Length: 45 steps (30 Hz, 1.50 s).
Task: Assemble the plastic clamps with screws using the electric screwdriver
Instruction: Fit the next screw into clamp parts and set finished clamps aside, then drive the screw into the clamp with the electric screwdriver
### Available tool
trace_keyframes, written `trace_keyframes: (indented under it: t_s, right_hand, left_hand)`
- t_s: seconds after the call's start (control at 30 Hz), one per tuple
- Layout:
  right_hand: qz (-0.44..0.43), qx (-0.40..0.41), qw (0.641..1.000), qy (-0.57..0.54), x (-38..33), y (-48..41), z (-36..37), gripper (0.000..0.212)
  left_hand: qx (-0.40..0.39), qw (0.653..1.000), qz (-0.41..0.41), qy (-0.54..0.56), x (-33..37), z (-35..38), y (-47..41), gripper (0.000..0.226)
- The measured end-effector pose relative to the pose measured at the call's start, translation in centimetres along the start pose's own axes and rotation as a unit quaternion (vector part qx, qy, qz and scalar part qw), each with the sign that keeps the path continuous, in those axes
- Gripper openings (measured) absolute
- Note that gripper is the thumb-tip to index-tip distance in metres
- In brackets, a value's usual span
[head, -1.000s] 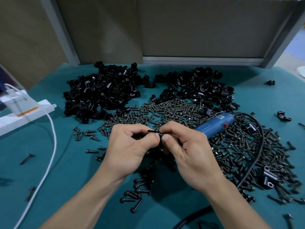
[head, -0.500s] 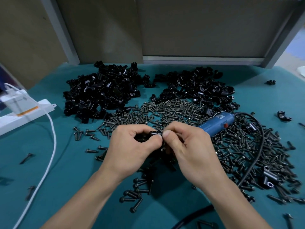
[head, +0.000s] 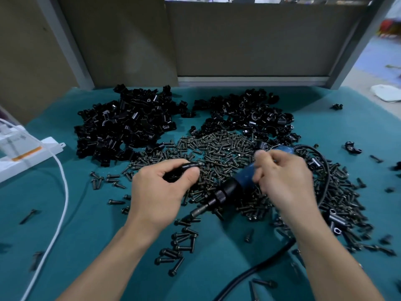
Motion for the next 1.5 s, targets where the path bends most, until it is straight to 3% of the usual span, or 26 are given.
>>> trace_keyframes:
  t_s: [0.07, 0.13, 0.3, 0.4, 0.5, 0.6, 0.7, 0.87, 1.03, 1.13, 1.33, 1.4, 1.5]
  right_hand:
    - [0.07, 0.083, 0.994, 0.023, 2.2, -2.4, -3.5, 0.016]
    - [0.107, 0.095, 0.989, 0.045, 3.7, -4.0, -5.2, 0.001]
    - [0.098, 0.071, 0.992, 0.041, 4.5, -3.7, -4.6, 0.016]
    - [0.082, 0.091, 0.991, 0.055, 4.5, -2.8, -3.9, 0.023]
    - [0.063, 0.102, 0.99, 0.069, 4.3, -1.9, -3.2, 0.035]
    - [0.039, 0.095, 0.992, 0.075, 4.5, -1.2, -2.7, 0.046]
    - [0.028, 0.097, 0.993, 0.068, 4.6, -0.8, -2.5, 0.048]
    - [0.008, 0.083, 0.993, 0.083, 4.0, -0.1, -1.3, 0.049]
    - [0.001, 0.087, 0.994, 0.07, 3.8, 0.1, -1.2, 0.035]
    - [0.05, 0.113, 0.991, 0.055, 3.5, -0.5, -2.2, 0.03]
    - [0.202, -0.009, 0.958, 0.204, 2.1, -3.4, 0.4, 0.071]
    - [0.22, -0.021, 0.962, 0.159, 1.6, -3.6, 1.0, 0.062]
    - [0.275, -0.024, 0.961, -0.023, 2.1, -3.5, 1.0, 0.045]
  left_hand:
    - [0.012, 1.0, -0.01, -0.016, -0.4, -0.5, -0.1, 0.044]
    - [0.011, 0.999, -0.02, -0.024, -0.8, -0.4, -0.2, 0.044]
    - [-0.021, 0.999, -0.026, -0.04, -1.5, 0.6, 0.0, 0.036]
    - [-0.036, 0.996, -0.054, -0.062, -2.4, 0.9, 0.5, 0.01]
    - [-0.059, 0.993, -0.045, -0.088, -2.8, 1.7, 0.8, 0.029]
    - [-0.096, 0.989, -0.011, -0.109, -2.1, 2.8, 1.0, 0.034]
    - [-0.119, 0.986, 0.014, -0.118, -1.4, 3.2, 1.0, 0.013]
    - [-0.135, 0.982, 0.046, -0.127, -0.6, 4.2, 1.2, 0.012]
    - [-0.161, 0.979, 0.011, -0.124, -1.9, 5.1, 1.4, 0.01]
    - [-0.144, 0.982, 0.01, -0.123, -2.1, 4.7, 1.3, 0.009]
    - [-0.103, 0.991, -0.005, -0.089, -2.4, 3.3, 0.6, 0.007]
    - [-0.082, 0.994, -0.016, -0.069, -2.3, 2.6, 0.4, 0.007]
    - [-0.041, 0.998, -0.032, -0.028, -2.5, 1.4, 0.0, 0.006]
Point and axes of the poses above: each hand's wrist, its own y-axis away from the middle knuckle, its own z-axis out of the palm, x = y × z, the point moved 8 cm from there along -y, towards the middle knuckle, and after that the axes turned 13 degrees about z, right-handed, at the moved point
